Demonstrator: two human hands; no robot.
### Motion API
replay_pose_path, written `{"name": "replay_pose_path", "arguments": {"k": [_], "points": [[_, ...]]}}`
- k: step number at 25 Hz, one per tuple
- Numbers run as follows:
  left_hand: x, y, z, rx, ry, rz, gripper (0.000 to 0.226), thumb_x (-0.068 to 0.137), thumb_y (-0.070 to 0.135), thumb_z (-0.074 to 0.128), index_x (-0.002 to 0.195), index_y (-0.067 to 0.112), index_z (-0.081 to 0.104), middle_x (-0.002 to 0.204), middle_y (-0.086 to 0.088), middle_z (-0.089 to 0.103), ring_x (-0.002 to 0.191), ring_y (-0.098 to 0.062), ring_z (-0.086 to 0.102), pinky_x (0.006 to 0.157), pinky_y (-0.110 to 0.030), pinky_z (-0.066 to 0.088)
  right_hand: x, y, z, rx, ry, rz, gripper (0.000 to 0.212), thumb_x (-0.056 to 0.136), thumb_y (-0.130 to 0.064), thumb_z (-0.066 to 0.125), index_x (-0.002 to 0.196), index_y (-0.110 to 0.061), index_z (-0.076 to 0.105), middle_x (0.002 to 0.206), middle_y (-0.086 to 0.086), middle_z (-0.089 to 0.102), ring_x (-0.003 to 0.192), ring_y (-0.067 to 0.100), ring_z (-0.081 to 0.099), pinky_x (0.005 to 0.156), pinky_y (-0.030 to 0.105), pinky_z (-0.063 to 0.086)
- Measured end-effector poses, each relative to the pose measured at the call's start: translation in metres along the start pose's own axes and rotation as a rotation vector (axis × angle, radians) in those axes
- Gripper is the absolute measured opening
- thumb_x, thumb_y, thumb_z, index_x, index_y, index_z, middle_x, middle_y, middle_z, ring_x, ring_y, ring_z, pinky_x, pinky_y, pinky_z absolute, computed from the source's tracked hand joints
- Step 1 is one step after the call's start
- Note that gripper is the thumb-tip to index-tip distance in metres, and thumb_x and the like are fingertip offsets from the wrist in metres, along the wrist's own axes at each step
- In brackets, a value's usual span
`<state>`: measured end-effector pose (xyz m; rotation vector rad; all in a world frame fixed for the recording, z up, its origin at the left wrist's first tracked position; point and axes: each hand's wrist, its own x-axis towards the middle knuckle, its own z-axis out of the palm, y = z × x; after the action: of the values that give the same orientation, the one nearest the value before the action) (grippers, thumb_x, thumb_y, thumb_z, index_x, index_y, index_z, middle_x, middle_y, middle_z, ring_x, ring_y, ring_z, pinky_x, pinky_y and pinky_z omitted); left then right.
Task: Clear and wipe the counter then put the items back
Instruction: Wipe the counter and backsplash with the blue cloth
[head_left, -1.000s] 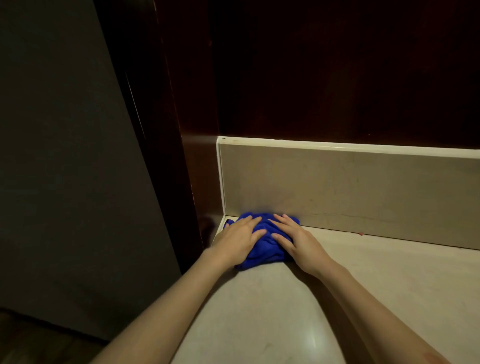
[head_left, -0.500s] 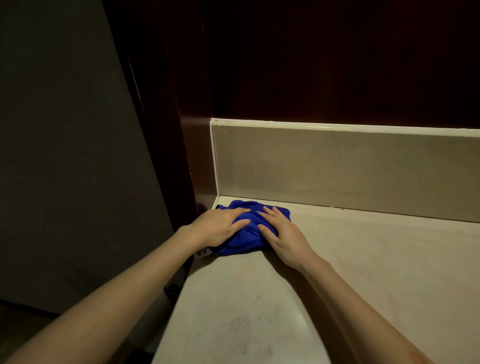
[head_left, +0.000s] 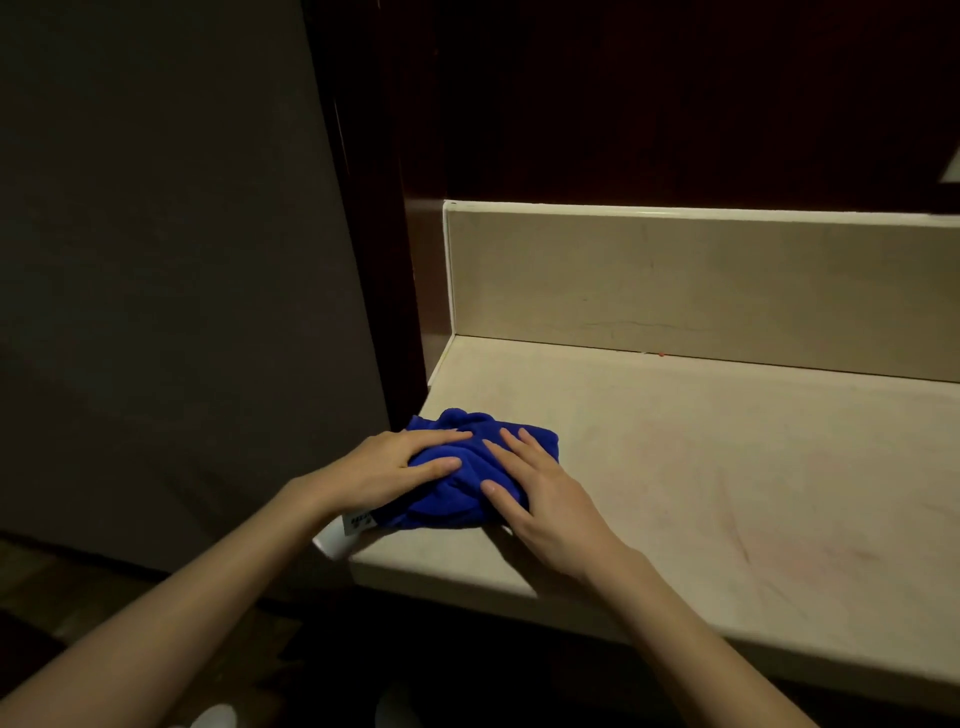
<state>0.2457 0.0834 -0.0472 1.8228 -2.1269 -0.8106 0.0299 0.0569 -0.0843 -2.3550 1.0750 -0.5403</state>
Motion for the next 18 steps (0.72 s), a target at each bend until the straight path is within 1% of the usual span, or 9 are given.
{"name": "replay_pose_path", "arguments": {"k": [4,6,8,11,13,15,18], "points": [[-0.049,0.012,0.022,-0.010,0.016,-0.006,0.045,0.093,0.053,0.036,0.137,0.050,0.028,0.149,0.008,0.037,0.128,-0.010,0.043,0.108,-0.030,0.033,-0.045,-0.022,0.006,0.012,-0.038,-0.009,0.055,0.098,-0.049,0.037,0.149,-0.033,0.024,0.158,-0.013,0.014,0.146,0.003,0.002,0.117,0.025,0.011],[-0.070,0.018,0.032,-0.026,0.036,-0.006,0.043,0.095,0.049,0.038,0.137,0.048,0.029,0.148,0.010,0.037,0.126,-0.006,0.041,0.108,-0.028,0.032,-0.063,-0.029,0.010,0.012,-0.050,-0.026,0.055,0.098,-0.048,0.037,0.149,-0.033,0.024,0.158,-0.013,0.014,0.146,0.003,0.002,0.117,0.025,0.010],[-0.081,0.024,0.042,0.001,0.089,0.003,0.045,0.096,0.046,0.039,0.140,0.044,0.030,0.148,0.013,0.036,0.126,-0.001,0.036,0.109,-0.027,0.026,-0.073,-0.032,0.010,-0.003,-0.058,-0.034,0.055,0.098,-0.047,0.036,0.150,-0.033,0.022,0.159,-0.014,0.012,0.146,0.004,0.001,0.117,0.025,0.009],[-0.082,0.028,0.052,0.099,0.193,0.005,0.047,0.097,0.048,0.035,0.143,0.042,0.029,0.151,0.015,0.033,0.137,-0.003,0.030,0.116,-0.033,0.017,-0.071,-0.031,0.010,-0.005,-0.059,-0.029,0.054,0.099,-0.045,0.036,0.150,-0.033,0.021,0.159,-0.013,0.011,0.146,0.004,0.001,0.116,0.025,0.010],[-0.075,0.027,0.057,0.111,0.239,0.005,0.047,0.098,0.051,0.031,0.144,0.041,0.028,0.152,0.015,0.033,0.139,-0.004,0.028,0.117,-0.037,0.014,-0.064,-0.026,0.010,-0.002,-0.050,-0.033,0.053,0.100,-0.044,0.035,0.150,-0.033,0.022,0.159,-0.014,0.012,0.146,0.003,0.002,0.115,0.024,0.012],[-0.067,0.027,0.059,0.108,0.256,-0.002,0.052,0.095,0.054,0.026,0.145,0.038,0.029,0.152,0.014,0.032,0.140,-0.004,0.026,0.118,-0.038,0.012,-0.054,-0.019,0.009,0.019,-0.042,-0.043,0.050,0.100,-0.043,0.035,0.148,-0.034,0.025,0.158,-0.014,0.016,0.145,0.002,0.004,0.115,0.024,0.015],[-0.049,0.029,0.052,0.108,0.247,-0.037,0.047,0.101,0.045,0.029,0.147,0.034,0.028,0.154,0.011,0.029,0.141,-0.006,0.024,0.118,-0.036,0.011,-0.031,-0.004,0.004,0.026,-0.057,-0.071,0.047,0.100,-0.042,0.035,0.147,-0.034,0.029,0.157,-0.015,0.020,0.145,0.003,0.008,0.115,0.026,0.017]]}}
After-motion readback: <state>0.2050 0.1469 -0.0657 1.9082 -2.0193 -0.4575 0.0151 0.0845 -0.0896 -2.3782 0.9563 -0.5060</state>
